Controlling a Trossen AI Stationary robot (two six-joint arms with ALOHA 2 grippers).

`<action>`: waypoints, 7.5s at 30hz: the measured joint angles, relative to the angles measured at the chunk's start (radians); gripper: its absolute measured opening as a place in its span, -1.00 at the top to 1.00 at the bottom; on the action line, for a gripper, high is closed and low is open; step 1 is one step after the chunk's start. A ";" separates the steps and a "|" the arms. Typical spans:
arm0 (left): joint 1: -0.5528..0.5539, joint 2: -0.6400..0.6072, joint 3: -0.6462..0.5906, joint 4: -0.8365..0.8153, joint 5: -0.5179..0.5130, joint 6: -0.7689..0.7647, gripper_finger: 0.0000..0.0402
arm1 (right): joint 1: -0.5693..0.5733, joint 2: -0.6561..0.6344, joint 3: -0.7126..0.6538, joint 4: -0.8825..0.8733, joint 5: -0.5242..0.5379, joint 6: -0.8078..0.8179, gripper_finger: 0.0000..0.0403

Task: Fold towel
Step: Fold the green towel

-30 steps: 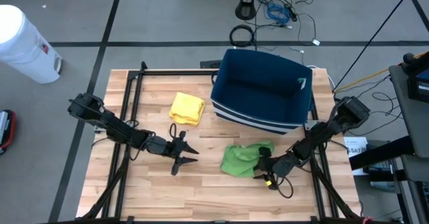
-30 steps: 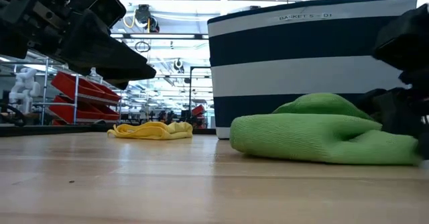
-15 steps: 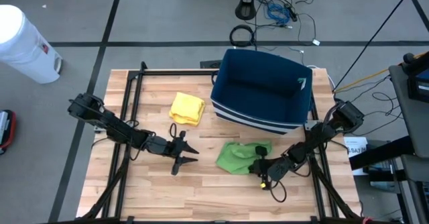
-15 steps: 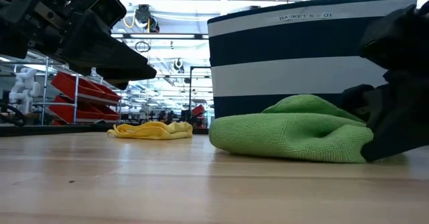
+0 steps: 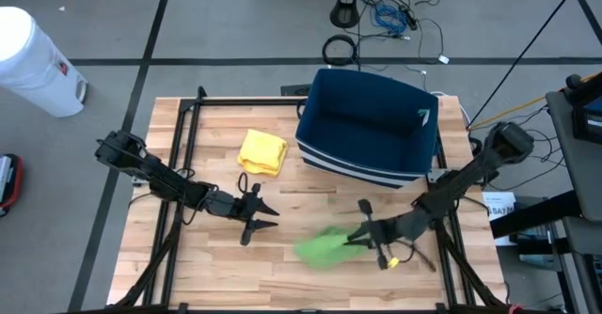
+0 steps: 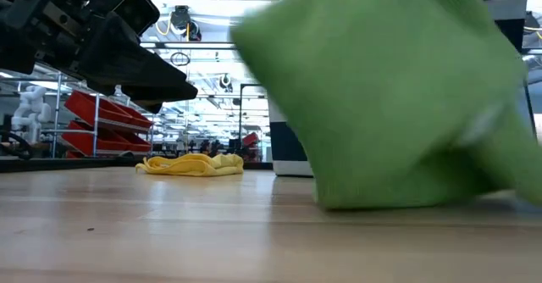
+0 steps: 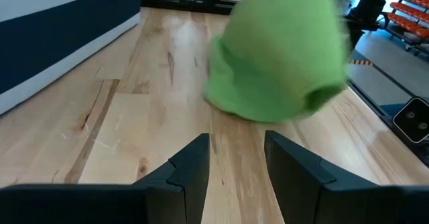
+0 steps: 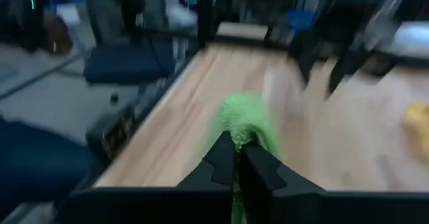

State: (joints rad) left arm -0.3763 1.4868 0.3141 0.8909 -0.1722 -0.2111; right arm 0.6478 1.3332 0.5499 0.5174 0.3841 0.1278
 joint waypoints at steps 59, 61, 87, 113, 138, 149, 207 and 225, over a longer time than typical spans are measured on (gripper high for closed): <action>0.012 0.000 0.000 0.000 -0.007 -0.021 0.26 | -0.111 -0.164 0.000 -0.337 -0.046 -0.022 -0.18; 0.012 0.000 0.000 0.000 -0.008 -0.024 0.26 | -0.104 -0.164 0.000 -0.336 -0.050 -0.018 -0.24; 0.062 0.375 0.450 -0.053 0.030 0.137 0.26 | -0.069 -0.158 0.000 -0.414 -0.124 0.175 0.02; 0.077 0.490 0.794 -0.456 -0.073 0.166 0.50 | -0.011 -0.037 0.000 -0.415 -0.128 0.204 0.02; -0.002 0.409 1.255 -0.995 -0.049 0.325 0.97 | 0.304 -0.202 0.000 -0.447 -0.230 0.349 0.03; 0.194 0.462 1.071 -1.326 -0.187 0.025 0.28 | 0.305 -0.202 0.000 -0.475 -0.149 0.354 0.03; 0.011 0.584 1.059 -1.100 -0.070 0.281 0.21 | 0.040 0.175 0.000 -0.268 0.002 0.099 0.03; 0.045 0.584 1.059 -1.046 -0.033 0.270 0.21 | -0.048 0.289 0.000 -0.239 0.003 0.115 0.45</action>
State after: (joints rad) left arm -0.3315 2.0708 1.3735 -0.1551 -0.2050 0.0589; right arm 0.6001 1.6226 0.5503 0.2780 0.3876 0.2428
